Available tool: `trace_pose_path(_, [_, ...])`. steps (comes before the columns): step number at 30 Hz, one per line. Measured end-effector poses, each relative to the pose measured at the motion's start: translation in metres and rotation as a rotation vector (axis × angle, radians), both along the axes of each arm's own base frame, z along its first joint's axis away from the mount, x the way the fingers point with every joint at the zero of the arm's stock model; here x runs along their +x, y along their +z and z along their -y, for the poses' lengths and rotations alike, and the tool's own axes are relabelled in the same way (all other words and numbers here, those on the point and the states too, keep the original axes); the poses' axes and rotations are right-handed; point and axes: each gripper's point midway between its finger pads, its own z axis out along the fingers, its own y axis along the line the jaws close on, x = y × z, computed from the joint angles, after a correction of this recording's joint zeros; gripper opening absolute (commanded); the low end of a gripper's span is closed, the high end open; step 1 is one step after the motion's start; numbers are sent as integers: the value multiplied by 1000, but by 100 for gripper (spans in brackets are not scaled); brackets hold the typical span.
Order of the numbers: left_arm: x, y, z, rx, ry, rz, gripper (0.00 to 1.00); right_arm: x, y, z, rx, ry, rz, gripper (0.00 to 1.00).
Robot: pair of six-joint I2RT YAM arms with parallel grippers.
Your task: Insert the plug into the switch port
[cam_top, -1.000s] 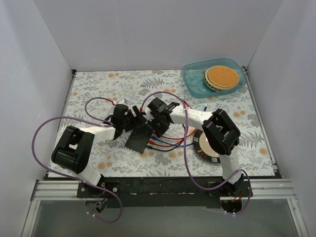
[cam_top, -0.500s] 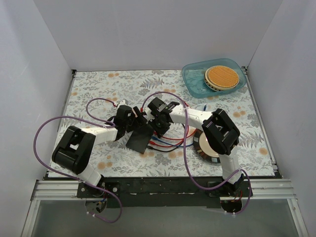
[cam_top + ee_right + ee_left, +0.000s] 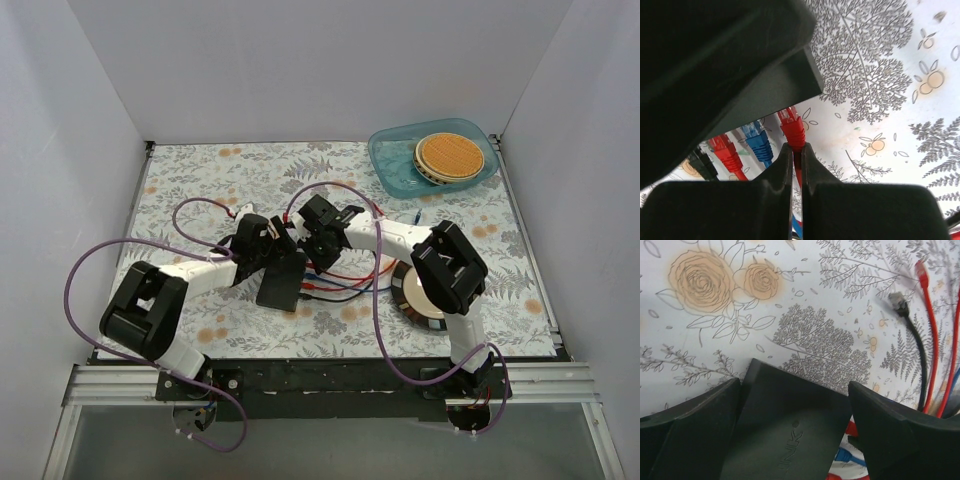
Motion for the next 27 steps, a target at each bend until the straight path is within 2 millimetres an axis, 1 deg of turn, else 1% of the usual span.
trace_pose_path(2, [-5, 0, -2, 27, -5, -13, 98, 5, 3, -2, 10, -4, 24, 2])
trace_pose_path(5, [-12, 1, -5, 57, -14, -34, 98, 10, 7, -5, 21, -8, 52, 10])
trace_pose_path(6, [-15, 1, -6, 66, -18, -40, 98, 11, 8, -6, 24, -8, 59, 16])
trace_pose_path(8, [-19, 2, -9, 78, -22, -51, 98, 12, 9, -7, 30, -6, 70, 22])
trace_pose_path(9, [-21, 3, -11, 81, -23, -54, 98, 14, 9, -9, 36, -6, 80, 29])
trace_pose_path(10, [-21, 5, -12, 82, -23, -56, 98, 14, 10, -10, 38, -7, 86, 33])
trace_pose_path(11, [-21, 9, -13, 77, -24, -57, 98, 16, 11, -12, 47, -10, 96, 37])
trace_pose_path(12, [-21, 13, -13, 69, -27, -54, 98, 19, 12, -16, 62, -12, 109, 45])
trace_pose_path(13, [-20, 17, -13, 61, -28, -49, 98, 21, 14, -18, 74, -14, 120, 48])
trace_pose_path(14, [-19, 22, -13, 46, -30, -45, 98, 23, 16, -21, 91, -18, 132, 55])
trace_pose_path(16, [-16, 32, -14, 31, -37, -30, 98, 31, 27, -25, 121, -33, 177, 61])
trace_pose_path(17, [-15, 38, -15, 22, -37, -19, 98, 35, 34, -27, 135, -39, 197, 67])
trace_pose_path(19, [-9, 53, -17, 13, -42, 16, 98, 41, 51, -29, 172, -55, 244, 72])
trace_pose_path(20, [-7, 60, -18, 9, -41, 32, 98, 44, 60, -30, 188, -63, 269, 77])
trace_pose_path(22, [-1, 76, -20, 4, -47, 79, 98, 48, 77, -28, 221, -84, 317, 83])
trace_pose_path(24, [2, 95, -19, 2, -56, 134, 98, 47, 93, -24, 260, -95, 357, 90])
trace_pose_path(26, [5, 114, -20, 3, -61, 192, 98, 42, 110, -20, 315, -100, 393, 95])
trace_pose_path(27, [6, 124, -21, 4, -63, 223, 98, 38, 118, -17, 341, -103, 409, 95])
